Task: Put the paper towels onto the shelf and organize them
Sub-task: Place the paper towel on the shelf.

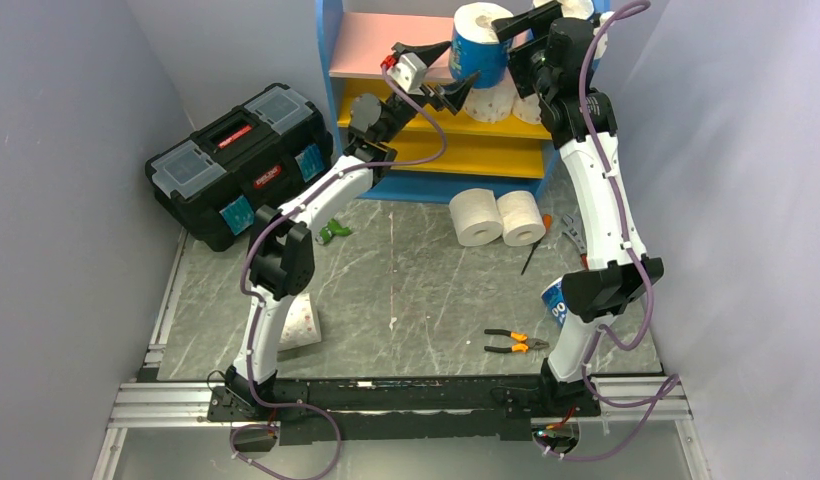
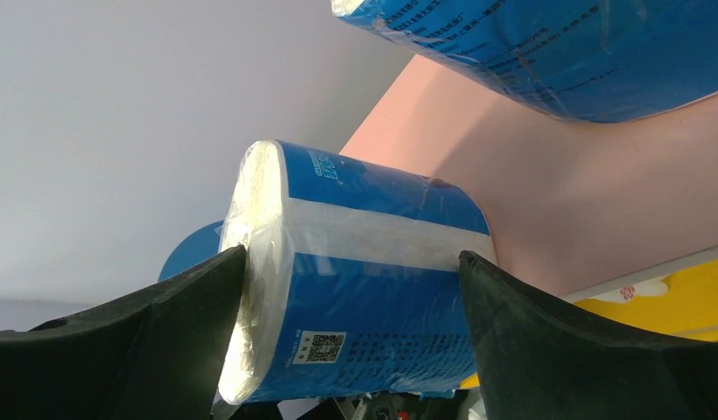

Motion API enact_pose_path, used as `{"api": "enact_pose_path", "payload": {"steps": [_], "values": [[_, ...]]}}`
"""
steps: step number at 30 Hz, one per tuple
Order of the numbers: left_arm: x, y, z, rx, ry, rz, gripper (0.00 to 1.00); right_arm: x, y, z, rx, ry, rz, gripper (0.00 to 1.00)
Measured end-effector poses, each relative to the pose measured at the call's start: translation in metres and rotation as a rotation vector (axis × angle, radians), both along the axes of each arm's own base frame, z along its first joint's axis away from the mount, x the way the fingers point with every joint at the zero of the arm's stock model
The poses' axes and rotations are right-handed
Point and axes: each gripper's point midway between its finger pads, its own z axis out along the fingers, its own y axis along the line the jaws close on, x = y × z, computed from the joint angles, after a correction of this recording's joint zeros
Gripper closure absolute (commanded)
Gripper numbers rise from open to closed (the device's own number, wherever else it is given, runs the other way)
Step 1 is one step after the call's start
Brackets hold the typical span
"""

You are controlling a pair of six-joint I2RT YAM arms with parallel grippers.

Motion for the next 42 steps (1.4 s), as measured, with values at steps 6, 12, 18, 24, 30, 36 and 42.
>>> {"api": "enact_pose_path", "payload": {"steps": [6, 12, 18, 24, 30, 36, 42], "values": [[0.0, -0.001, 0.0, -0.004, 0.004, 0.004, 0.12, -0.007, -0.004, 0.0, -0.011, 0.011, -0.015, 0.0], [0.004, 0.0, -0.002, -0.014, 0.018, 0.022, 0.11, -0.03, -0.009, 0.003, -0.047, 0.026, -0.018, 0.0], [0.006, 0.001, -0.002, -0.02, 0.024, 0.03, 0.11, -0.047, -0.013, 0.009, -0.075, 0.017, -0.023, 0.01], [0.006, 0.002, -0.001, -0.022, 0.026, 0.031, 0.11, -0.056, -0.012, -0.009, -0.156, -0.001, 0.016, 0.04], [0.007, 0.002, -0.001, -0.026, 0.034, 0.036, 0.11, -0.086, -0.013, -0.027, -0.249, -0.089, 0.068, 0.05], [0.006, 0.003, 0.001, -0.045, 0.042, 0.025, 0.06, -0.126, -0.025, -0.017, -0.3, -0.206, 0.057, 0.02], [-0.002, 0.005, 0.001, -0.044, 0.059, 0.002, 0.01, -0.139, -0.031, 0.006, -0.359, -0.288, 0.038, 0.0]]}}
